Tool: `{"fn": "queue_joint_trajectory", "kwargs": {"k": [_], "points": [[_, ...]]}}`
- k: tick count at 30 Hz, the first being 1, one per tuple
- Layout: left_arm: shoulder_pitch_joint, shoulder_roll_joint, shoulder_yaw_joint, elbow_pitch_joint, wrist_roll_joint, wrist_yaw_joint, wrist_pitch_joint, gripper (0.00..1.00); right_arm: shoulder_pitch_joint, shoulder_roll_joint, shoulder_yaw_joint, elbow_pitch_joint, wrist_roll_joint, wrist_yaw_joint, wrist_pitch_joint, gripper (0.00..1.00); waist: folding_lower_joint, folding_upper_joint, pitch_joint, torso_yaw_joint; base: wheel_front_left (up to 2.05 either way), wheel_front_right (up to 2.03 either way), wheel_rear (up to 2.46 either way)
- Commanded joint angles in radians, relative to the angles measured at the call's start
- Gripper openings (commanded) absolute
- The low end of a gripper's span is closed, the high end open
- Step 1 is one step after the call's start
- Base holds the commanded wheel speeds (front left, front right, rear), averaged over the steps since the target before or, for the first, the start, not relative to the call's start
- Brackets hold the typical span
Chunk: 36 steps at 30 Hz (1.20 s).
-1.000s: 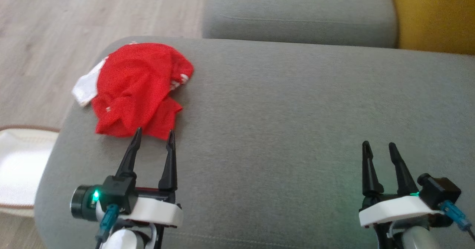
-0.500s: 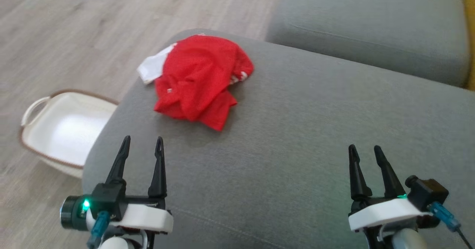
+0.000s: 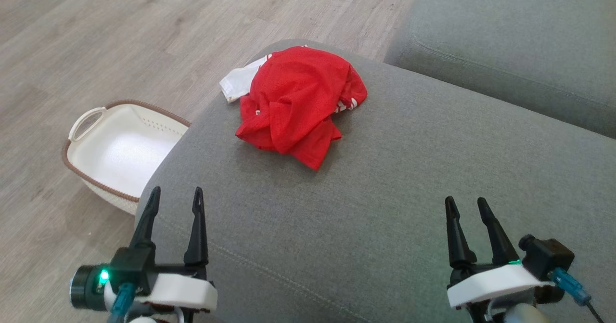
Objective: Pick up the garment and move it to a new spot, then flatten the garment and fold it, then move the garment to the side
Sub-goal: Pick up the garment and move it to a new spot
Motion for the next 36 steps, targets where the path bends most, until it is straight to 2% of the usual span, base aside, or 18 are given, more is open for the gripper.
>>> {"fn": "queue_joint_trajectory", "kwargs": {"k": [1, 8, 14, 19, 23, 28, 31, 34, 36], "points": [[-0.045, -0.004, 0.035, -0.038, 0.004, -0.003, -0.008, 1.00, -0.032, -0.009, 0.022, -0.026, 0.008, 0.008, -0.014, 1.00, 0.0000, 0.0000, 0.001, -0.002, 0.00, 0.00, 0.00], [-0.057, -0.004, 0.057, -0.046, 0.008, 0.002, -0.008, 1.00, -0.042, -0.009, 0.019, -0.025, 0.003, 0.008, -0.014, 1.00, 0.0000, 0.0000, 0.021, -0.039, 0.00, 0.00, 0.00], [-0.105, 0.001, 0.106, -0.052, -0.009, -0.002, -0.008, 1.00, -0.065, -0.009, -0.014, -0.040, -0.033, 0.008, -0.014, 1.00, 0.0000, 0.0000, 0.087, -0.080, 0.00, 0.00, 0.00], [-0.239, 0.038, 0.156, -0.008, -0.028, -0.048, -0.008, 1.00, -0.112, -0.009, -0.088, -0.070, -0.091, 0.008, -0.014, 1.00, 0.0000, 0.0000, 0.205, -0.124, 0.00, 0.00, 0.00], [-0.374, 0.090, 0.199, 0.098, -0.045, -0.081, -0.008, 1.00, -0.157, -0.009, -0.136, -0.102, -0.131, 0.008, -0.014, 1.00, 0.0000, 0.0000, 0.290, -0.157, 0.00, 0.00, 0.00], [-0.597, 0.165, 0.201, 0.299, -0.099, -0.173, 0.043, 1.00, -0.207, -0.009, -0.200, -0.146, -0.167, 0.008, -0.011, 1.00, 0.0000, 0.0000, 0.389, -0.184, 0.00, 0.00, 0.00], [-0.730, 0.200, 0.162, 0.411, -0.140, -0.211, 0.116, 1.00, -0.222, -0.009, -0.228, -0.171, -0.181, 0.008, -0.003, 1.00, 0.0000, 0.0000, 0.439, -0.189, 0.00, 0.00, 0.00], [-0.853, 0.250, 0.091, 0.512, -0.152, -0.223, 0.170, 1.00, -0.237, -0.009, -0.236, -0.193, -0.195, 0.008, 0.007, 1.00, 0.0000, 0.0000, 0.484, -0.197, 0.00, 0.00, 0.00], [-0.891, 0.262, 0.063, 0.542, -0.166, -0.225, 0.183, 1.00, -0.241, -0.009, -0.235, -0.201, -0.198, 0.008, 0.010, 1.00, 0.0000, 0.0000, 0.496, -0.200, 0.00, 0.00, 0.00]]}}
